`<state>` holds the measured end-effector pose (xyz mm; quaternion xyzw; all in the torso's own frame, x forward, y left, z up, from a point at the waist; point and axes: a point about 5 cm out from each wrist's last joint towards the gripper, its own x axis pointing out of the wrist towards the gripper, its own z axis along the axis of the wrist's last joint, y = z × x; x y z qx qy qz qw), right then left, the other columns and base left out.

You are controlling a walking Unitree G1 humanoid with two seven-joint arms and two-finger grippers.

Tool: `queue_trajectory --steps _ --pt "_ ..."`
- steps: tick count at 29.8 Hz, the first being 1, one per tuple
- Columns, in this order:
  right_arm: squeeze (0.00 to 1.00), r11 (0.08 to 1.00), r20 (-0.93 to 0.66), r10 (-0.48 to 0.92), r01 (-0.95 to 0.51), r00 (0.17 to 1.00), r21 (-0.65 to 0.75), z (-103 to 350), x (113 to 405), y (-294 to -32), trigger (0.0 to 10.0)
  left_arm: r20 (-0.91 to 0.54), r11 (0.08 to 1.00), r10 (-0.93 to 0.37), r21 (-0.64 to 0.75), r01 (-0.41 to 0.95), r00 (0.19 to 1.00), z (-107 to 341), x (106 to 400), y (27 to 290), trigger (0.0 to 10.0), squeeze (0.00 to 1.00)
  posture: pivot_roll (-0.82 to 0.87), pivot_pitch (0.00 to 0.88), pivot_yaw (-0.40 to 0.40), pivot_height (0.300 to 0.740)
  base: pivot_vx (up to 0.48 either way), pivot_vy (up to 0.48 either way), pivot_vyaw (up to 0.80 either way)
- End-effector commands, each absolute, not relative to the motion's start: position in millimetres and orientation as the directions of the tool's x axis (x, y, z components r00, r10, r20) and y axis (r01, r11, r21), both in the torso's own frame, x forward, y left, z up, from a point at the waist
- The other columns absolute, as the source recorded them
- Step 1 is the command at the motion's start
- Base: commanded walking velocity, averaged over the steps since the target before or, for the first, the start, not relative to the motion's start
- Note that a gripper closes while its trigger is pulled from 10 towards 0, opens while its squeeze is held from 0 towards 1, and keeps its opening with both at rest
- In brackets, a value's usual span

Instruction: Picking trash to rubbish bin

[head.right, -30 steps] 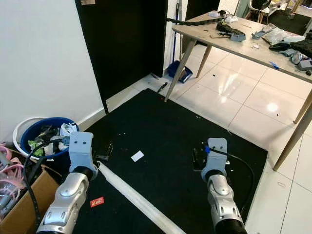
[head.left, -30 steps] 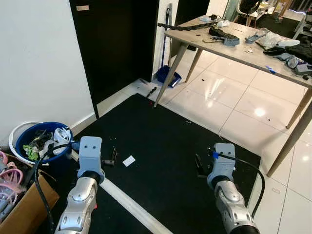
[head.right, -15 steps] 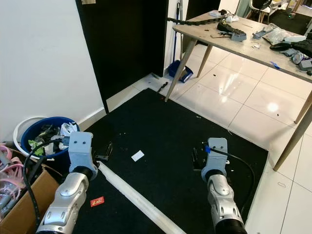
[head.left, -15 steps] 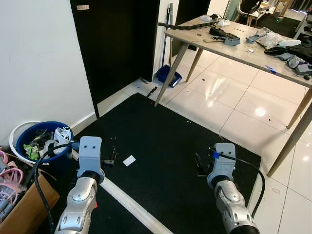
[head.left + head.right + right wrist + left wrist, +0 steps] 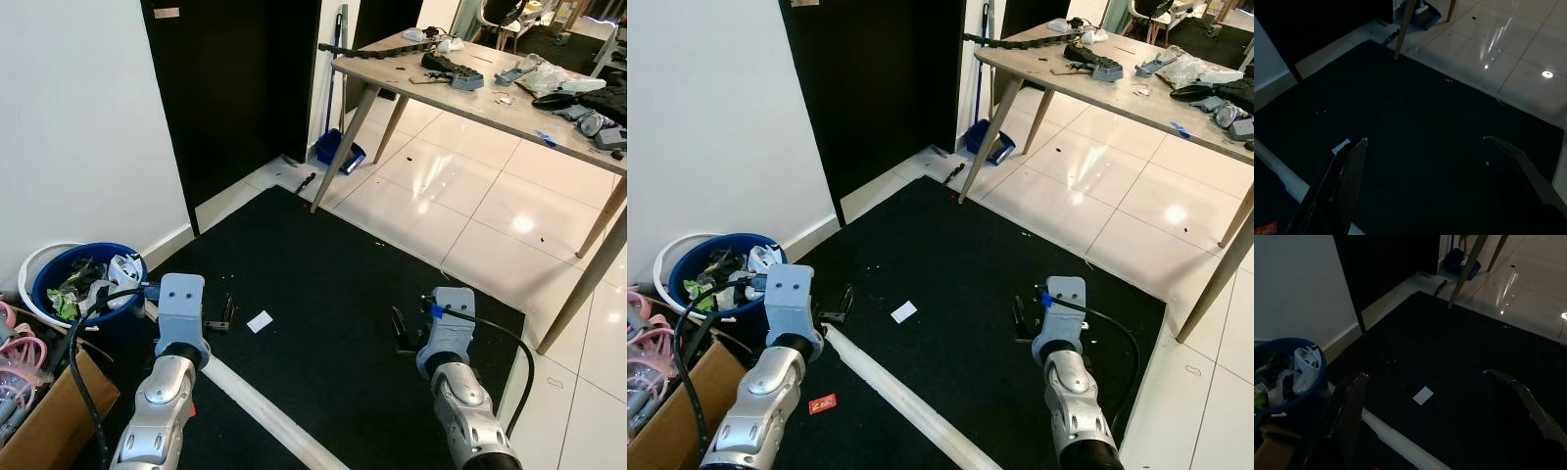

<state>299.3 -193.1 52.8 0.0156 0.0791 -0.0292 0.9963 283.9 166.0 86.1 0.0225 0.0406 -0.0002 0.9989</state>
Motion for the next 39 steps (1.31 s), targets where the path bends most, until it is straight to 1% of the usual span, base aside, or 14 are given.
queue_trajectory --steps 1,17,26,37,39 --pt "0.0 0.997 -0.16 -0.057 0.064 0.985 0.039 51.8 297.6 -193.8 10.0 -0.094 0.999 0.002 0.042 0.002 0.996 83.2 283.0 165.4 10.0 0.0 0.03 0.128 -0.029 0.74 0.0 0.0 0.0" --pt "0.0 0.996 -0.167 -0.057 0.067 0.984 0.054 50.6 297.1 -194.8 10.0 -0.093 0.999 0.003 0.04 0.001 0.996 83.1 282.9 165.1 10.0 0.0 0.03 0.125 -0.032 0.74 0.0 0.0 0.0" --pt "0.0 0.996 -0.16 -0.061 0.072 0.985 0.061 51.6 297.2 -195.3 10.0 -0.09 0.999 0.004 0.04 0.0 0.996 84.0 283.7 165.7 10.0 0.0 0.03 0.128 -0.03 0.74 0.0 0.0 -0.75" --pt "0.0 0.996 -0.161 -0.06 0.071 0.985 0.062 52.0 298.1 -194.9 10.0 -0.087 0.999 0.008 0.038 -0.005 0.996 84.7 284.5 166.6 10.0 0.0 0.03 0.127 -0.03 0.74 0.0 0.0 0.0" --pt "0.0 0.996 -0.165 -0.059 0.07 0.985 0.063 51.7 298.1 -194.8 10.0 -0.086 0.999 0.01 0.04 -0.007 0.996 84.9 284.6 166.8 10.0 0.0 0.03 0.127 -0.03 0.74 0.0 0.0 -0.8"
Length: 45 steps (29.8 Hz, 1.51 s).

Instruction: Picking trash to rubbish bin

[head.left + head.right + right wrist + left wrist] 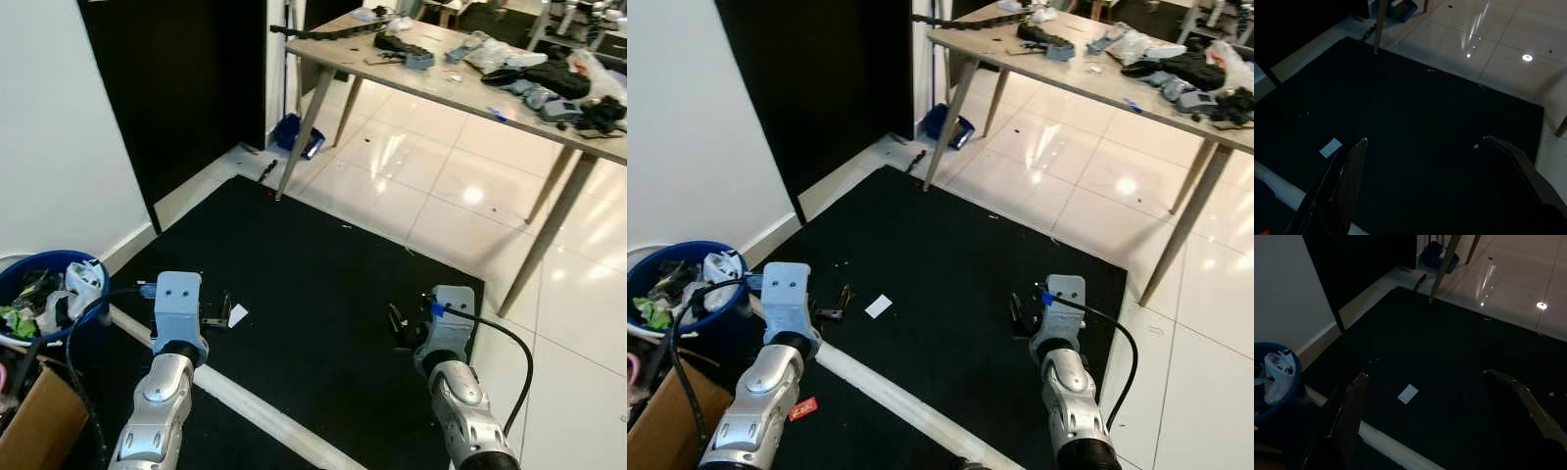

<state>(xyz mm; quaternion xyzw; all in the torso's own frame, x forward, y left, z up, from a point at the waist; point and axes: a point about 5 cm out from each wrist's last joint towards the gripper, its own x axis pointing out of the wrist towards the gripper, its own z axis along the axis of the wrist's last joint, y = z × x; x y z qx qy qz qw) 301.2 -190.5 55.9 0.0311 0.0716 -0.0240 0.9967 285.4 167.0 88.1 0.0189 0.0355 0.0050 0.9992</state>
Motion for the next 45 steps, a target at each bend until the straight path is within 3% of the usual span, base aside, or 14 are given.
queue_trajectory --steps 1,18,38,45 --pt "0.0 0.996 -0.167 -0.058 0.069 0.984 0.064 52 298 -195 10.0 -0.086 0.999 0.011 0.042 -0.008 0.996 85 285 167 10.0 0.0 0.03 0.126 -0.03 0.74 0.0 0.0 -0.8" --pt "0.0 0.996 -0.167 -0.047 0.059 0.985 0.071 52 300 -193 10.0 -0.05 0.999 0.036 0.031 -0.035 0.998 90 284 169 10.0 0.0 0.03 0.126 -0.038 0.74 0.0 0.0 -0.78" --pt "0.0 0.996 -0.156 -0.04 0.053 0.987 0.075 57 303 -192 10.0 -0.02 1.0 0.019 0.013 -0.019 1.0 94 283 167 10.0 0.0 0.03 0.104 -0.045 0.74 0.0 0.0 0.0" --pt "0.0 0.995 -0.136 -0.039 0.05 0.99 0.083 63 307 -190 10.0 -0.012 1.0 0.007 0.011 -0.007 1.0 96 284 166 10.0 0.0 0.03 0.1 -0.042 0.74 0.262 0.0 0.0"
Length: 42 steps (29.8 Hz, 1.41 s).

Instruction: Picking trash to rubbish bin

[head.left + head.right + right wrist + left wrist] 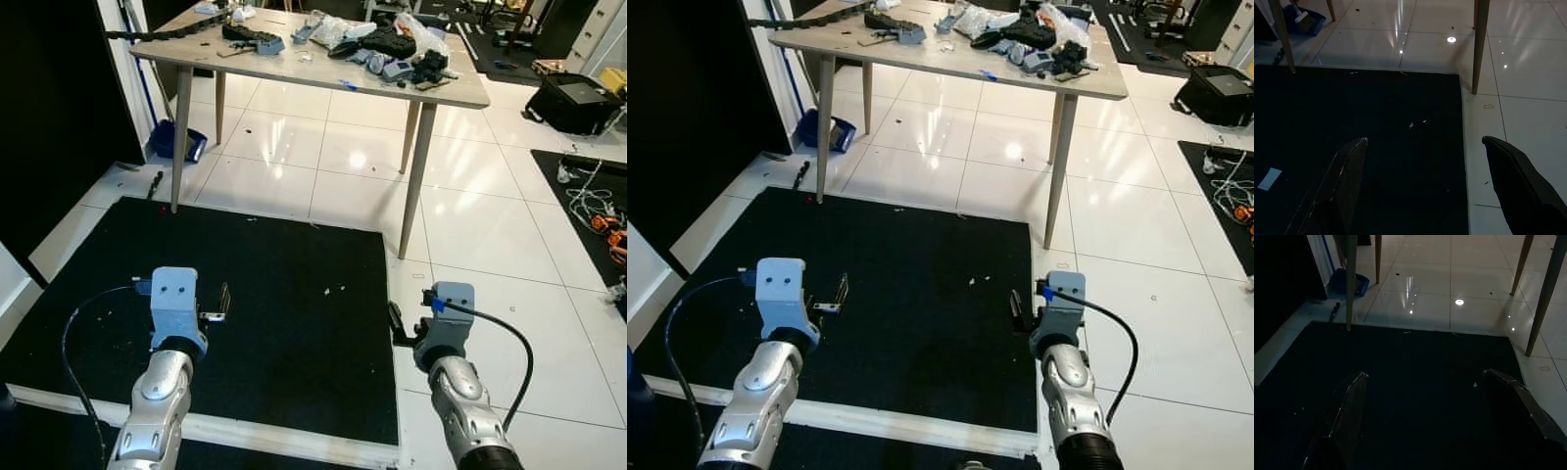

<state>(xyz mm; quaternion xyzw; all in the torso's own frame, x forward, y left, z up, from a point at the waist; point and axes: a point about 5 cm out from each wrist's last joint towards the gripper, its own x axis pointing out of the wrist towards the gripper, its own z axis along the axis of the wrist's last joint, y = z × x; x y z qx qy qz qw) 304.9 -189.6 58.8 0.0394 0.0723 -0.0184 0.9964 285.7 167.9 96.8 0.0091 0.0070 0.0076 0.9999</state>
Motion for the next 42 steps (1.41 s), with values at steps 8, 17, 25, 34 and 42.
queue_trajectory --steps 8,17,25,34,42 --pt "0.0 0.995 -0.127 -0.036 0.048 0.991 0.092 66 309 -188 10.0 -0.007 1.0 0.006 0.015 -0.006 1.0 97 285 167 10.0 0.0 0.03 0.107 -0.042 0.74 0.293 0.0 0.0" --pt "0.0 0.995 -0.122 -0.038 0.05 0.992 0.092 67 310 -189 10.0 -0.005 1.0 -0.002 0.017 0.002 1.0 98 286 166 10.0 0.0 0.03 0.109 -0.042 0.74 0.309 0.0 0.0" --pt "0.0 0.994 -0.118 -0.048 0.059 0.992 0.089 68 309 -191 10.0 -0.005 1.0 -0.003 0.018 0.003 1.0 98 286 166 10.0 0.0 0.03 0.123 -0.043 0.74 0.311 0.0 0.0" --pt "0.0 0.992 -0.063 -0.065 0.071 0.996 0.101 81 313 -190 10.0 0.001 1.0 -0.002 0.019 0.002 1.0 101 289 166 10.0 0.0 0.02 0.15 -0.047 0.74 0.31 0.0 0.0" --pt "0.0 0.99 -0.028 -0.077 0.08 0.997 0.113 91 317 -192 10.0 0.001 1.0 0.002 0.019 -0.002 1.0 101 288 165 10.0 0.0 0.01 0.156 -0.054 0.74 0.309 0.0 0.0"
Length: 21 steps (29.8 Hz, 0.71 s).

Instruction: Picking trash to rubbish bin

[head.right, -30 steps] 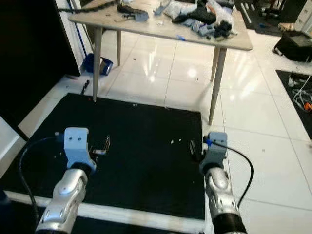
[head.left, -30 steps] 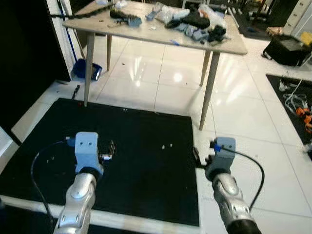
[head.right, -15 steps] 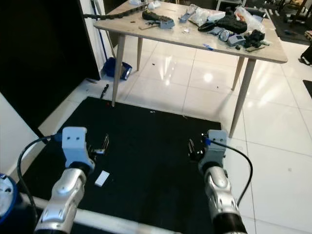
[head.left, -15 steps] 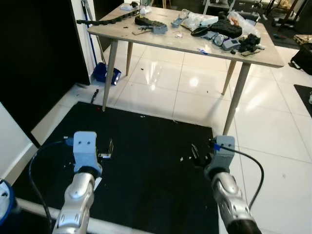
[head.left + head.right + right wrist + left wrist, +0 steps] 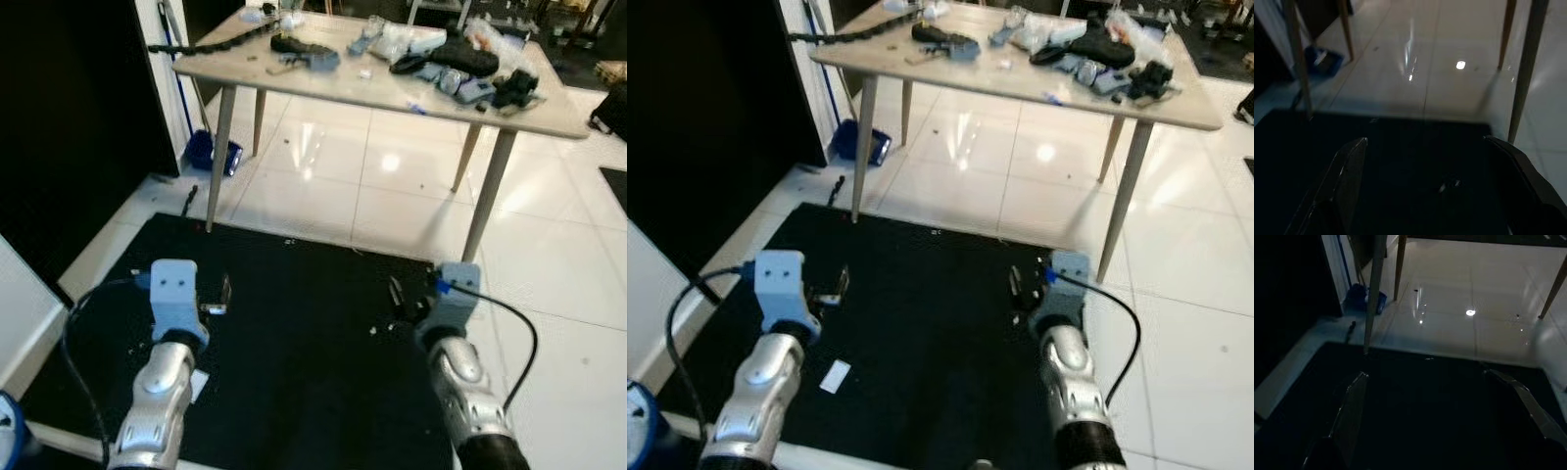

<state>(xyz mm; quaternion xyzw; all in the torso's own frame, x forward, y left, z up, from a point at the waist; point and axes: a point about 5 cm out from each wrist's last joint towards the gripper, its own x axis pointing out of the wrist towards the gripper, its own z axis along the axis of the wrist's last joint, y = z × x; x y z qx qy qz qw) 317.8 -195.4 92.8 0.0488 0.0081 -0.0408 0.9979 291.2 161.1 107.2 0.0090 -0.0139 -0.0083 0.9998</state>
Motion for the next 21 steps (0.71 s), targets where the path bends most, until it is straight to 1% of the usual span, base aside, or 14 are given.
queue_trajectory --steps 1,10,21 --pt "0.0 0.991 -0.024 -0.072 0.074 0.997 0.108 92 317 -191 10.0 0.002 1.0 0.004 0.02 -0.004 1.0 102 288 166 10.0 0.0 0.01 0.156 -0.054 0.74 0.292 0.0 0.0" --pt "0.0 0.991 0.013 -0.079 0.078 0.997 0.105 101 319 -191 10.0 0.006 1.0 0.005 0.025 -0.005 1.0 103 288 165 10.0 0.0 0.01 0.156 -0.054 0.74 0.292 0.0 0.0" --pt "0.0 0.99 0.092 -0.076 0.064 0.993 0.128 125 330 -190 10.0 0.037 1.0 -0.005 0.027 0.004 0.999 112 297 163 10.0 0.0 0.01 0.143 -0.056 0.74 0.291 0.0 0.0"
